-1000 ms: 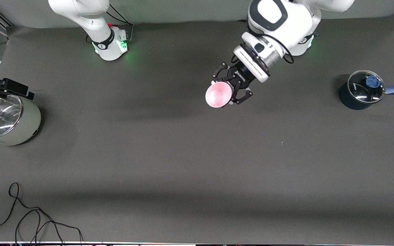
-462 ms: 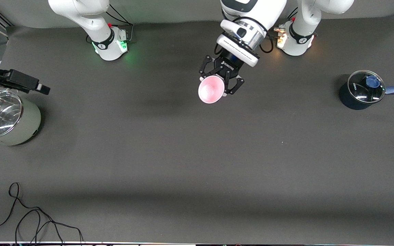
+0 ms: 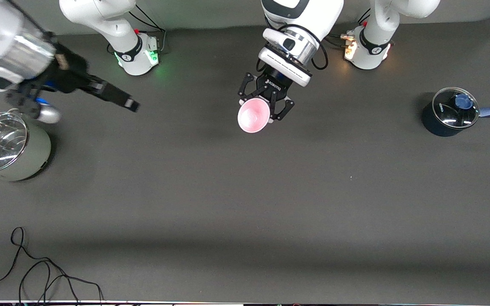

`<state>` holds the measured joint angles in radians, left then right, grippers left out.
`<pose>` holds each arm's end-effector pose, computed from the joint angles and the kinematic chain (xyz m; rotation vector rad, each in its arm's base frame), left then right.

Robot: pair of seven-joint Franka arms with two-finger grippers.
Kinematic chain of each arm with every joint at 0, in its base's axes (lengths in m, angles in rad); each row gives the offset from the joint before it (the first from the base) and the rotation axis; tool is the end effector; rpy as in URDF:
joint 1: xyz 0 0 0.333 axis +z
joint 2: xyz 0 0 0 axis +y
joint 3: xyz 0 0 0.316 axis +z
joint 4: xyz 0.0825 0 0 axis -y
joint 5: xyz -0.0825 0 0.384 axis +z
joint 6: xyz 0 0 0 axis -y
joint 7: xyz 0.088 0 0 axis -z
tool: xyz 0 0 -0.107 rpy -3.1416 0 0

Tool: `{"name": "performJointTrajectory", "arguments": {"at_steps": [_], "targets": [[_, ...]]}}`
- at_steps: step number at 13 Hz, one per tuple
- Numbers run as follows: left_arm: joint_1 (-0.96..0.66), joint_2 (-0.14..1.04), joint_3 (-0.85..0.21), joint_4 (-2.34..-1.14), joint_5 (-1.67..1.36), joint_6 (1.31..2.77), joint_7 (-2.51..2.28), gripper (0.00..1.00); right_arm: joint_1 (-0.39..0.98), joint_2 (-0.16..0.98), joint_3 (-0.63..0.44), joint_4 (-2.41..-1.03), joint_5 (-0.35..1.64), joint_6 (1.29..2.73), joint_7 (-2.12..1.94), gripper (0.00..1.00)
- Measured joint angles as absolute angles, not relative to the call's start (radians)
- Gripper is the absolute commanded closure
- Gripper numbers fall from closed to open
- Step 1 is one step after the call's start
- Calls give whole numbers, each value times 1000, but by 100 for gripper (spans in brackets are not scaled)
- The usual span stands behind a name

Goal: Transfer pink cup from left to right arm
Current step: 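Lift the pink cup with the left gripper toward the table middle, then close the right gripper on the cup rim beside the left gripper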

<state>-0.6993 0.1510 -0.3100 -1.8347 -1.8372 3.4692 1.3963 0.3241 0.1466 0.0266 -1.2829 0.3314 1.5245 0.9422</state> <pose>0.4058 -0.4140 0.4945 2.2995 -0.3897 1.2304 0.5452 0.2363 0.6773 -2.7030 0.7781 0.1788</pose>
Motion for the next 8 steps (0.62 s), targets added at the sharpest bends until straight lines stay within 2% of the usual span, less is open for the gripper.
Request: {"name": "performJointTrajectory", "arguments": {"at_steps": [5, 8], "targets": [[-699, 151, -307, -1833, -1835, 3472, 1396, 55, 543, 318, 27, -1109, 223, 1645, 1228, 0], [-699, 152, -306, -1833, -1827, 3473, 1396, 55, 621, 370, 26, -1069, 179, 1728, 1266, 0]]}}
